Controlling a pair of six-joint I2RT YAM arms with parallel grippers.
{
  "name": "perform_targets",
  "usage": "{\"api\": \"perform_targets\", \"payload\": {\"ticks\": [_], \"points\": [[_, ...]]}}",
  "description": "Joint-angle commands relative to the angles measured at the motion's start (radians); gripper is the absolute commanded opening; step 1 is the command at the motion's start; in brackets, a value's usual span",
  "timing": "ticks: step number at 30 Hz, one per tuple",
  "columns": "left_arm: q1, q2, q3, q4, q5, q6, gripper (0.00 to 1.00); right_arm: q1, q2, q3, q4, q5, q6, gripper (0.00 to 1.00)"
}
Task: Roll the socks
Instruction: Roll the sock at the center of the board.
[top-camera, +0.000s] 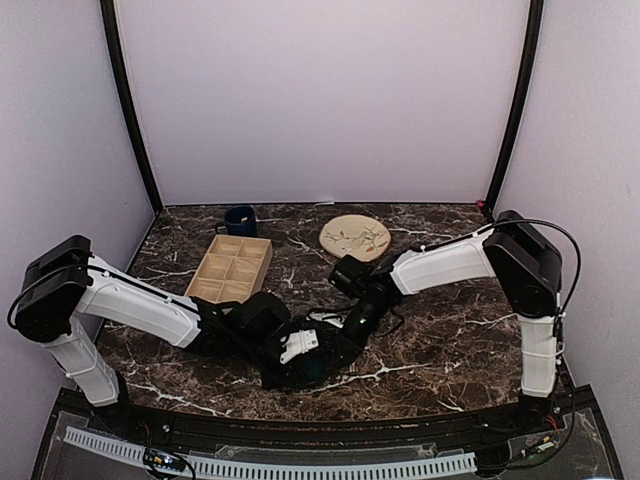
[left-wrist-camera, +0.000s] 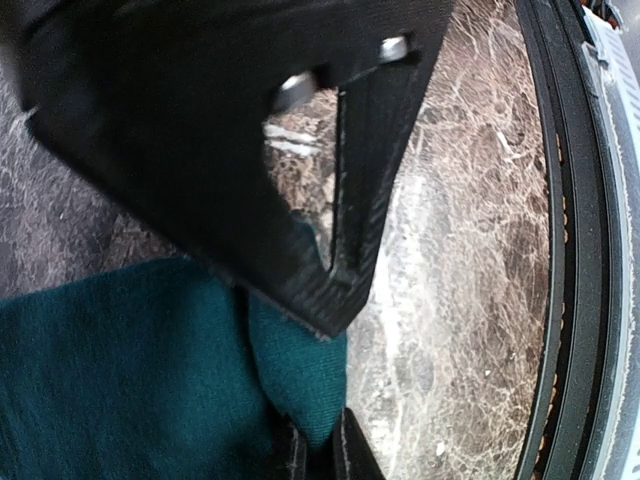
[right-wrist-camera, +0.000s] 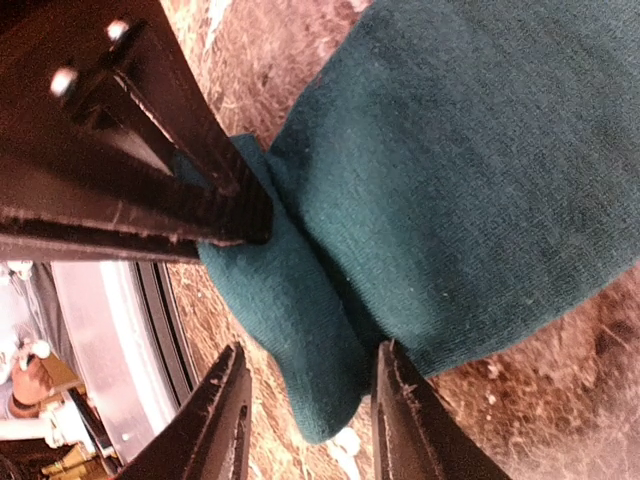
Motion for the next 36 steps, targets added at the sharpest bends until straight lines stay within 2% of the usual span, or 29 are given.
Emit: {"api": "perform_targets", "payload": {"ticks": [1,9,16,28,36], "points": [[0.029,0.014,-0.037,-0.036,0.018,-0.045,0.0,-0.035,-0.034,-0.057,0.063,0.021,0.046,0.38],[0.077,-0.013,-0.067,0.009,0.118,-0.072,0.0,-0.079,-0.113,-0.148,0.162,0.029,0.102,0.38],[0.12,0.044,-0.02,-0.05,0.273,-0.072,0.0,-0.091,-0.187,-0.23,0.234,0.082,0.129,0.38],[0.187,0.195,0.077,-0.181,0.592,-0.074,0.0,-0.054,-0.377,-0.368,0.401,0.338,0.104,0.39],[0.225,0.266,0.128,-0.261,0.71,-0.053,0.0,0.044,-0.45,-0.427,0.447,0.512,0.036,0.38]]}}
